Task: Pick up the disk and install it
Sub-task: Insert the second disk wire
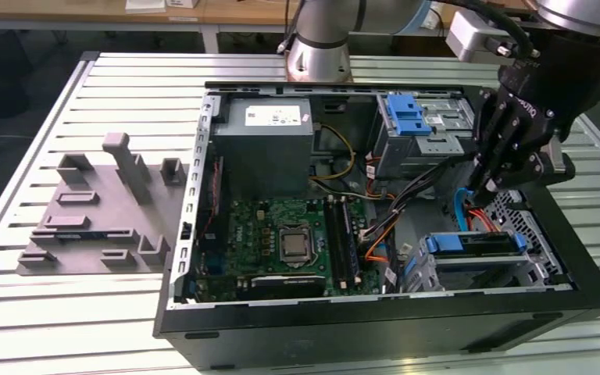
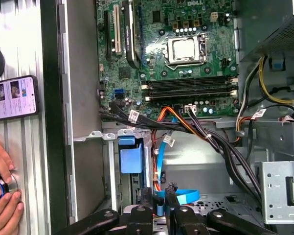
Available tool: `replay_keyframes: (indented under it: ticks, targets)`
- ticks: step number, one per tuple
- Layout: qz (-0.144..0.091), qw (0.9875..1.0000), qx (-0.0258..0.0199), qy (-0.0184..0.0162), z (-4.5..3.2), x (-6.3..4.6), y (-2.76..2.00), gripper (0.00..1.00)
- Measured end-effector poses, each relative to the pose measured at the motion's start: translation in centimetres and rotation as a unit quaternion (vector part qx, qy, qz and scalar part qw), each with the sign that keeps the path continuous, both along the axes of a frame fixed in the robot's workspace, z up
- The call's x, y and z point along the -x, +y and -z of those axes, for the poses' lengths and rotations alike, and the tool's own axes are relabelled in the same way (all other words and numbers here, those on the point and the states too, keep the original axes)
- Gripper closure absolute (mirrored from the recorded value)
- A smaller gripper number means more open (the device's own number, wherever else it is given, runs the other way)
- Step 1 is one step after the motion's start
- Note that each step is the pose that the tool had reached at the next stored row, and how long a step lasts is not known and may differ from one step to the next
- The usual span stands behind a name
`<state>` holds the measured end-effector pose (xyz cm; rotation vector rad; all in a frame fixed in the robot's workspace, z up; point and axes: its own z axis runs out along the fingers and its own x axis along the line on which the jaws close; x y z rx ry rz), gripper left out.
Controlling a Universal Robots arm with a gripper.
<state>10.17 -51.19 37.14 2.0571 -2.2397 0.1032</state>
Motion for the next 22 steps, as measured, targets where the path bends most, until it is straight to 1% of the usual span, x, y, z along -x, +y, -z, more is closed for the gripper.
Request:
replay_keyframes:
  ticks: [4,6,10,11,12,14,15,16,18,19,20,21,22]
  targets:
    - [0.000,0.9999,0.0129,0.0000,0.39,0.0,0.01,0.75]
    - [0.000,0.9999,0.0167,0.0000,0.56,0.0,0.03,0.75]
    - [0.000,0.9998,0.0204,0.0000,0.95,0.0,0.04,0.75]
    - [0.000,0.9998,0.0210,0.0000,1.05,0.0,0.03,0.77]
    - [0.000,0.9998,0.0212,0.0000,1.13,0.0,0.04,0.83]
    - [0.000,0.9998,0.0214,0.0000,1.26,0.0,0.04,0.84]
    - [0.000,0.9998,0.0207,0.0000,1.30,0.0,0.03,0.84]
    - [0.000,0.9999,0.0155,0.0000,1.33,0.0,0.03,0.84]
    - [0.000,1.0000,-0.0014,0.0000,1.39,0.0,0.01,0.84]
    - [0.000,1.0000,-0.0087,0.0000,1.41,0.0,-0.03,0.84]
    - [0.000,0.9999,-0.0137,-0.0003,1.44,0.0,-0.06,0.84]
    - [0.000,0.9999,-0.0162,-0.0010,1.46,0.0,-0.11,0.84]
    - [0.000,0.9999,-0.0167,-0.0024,1.48,0.0,-0.17,0.84]
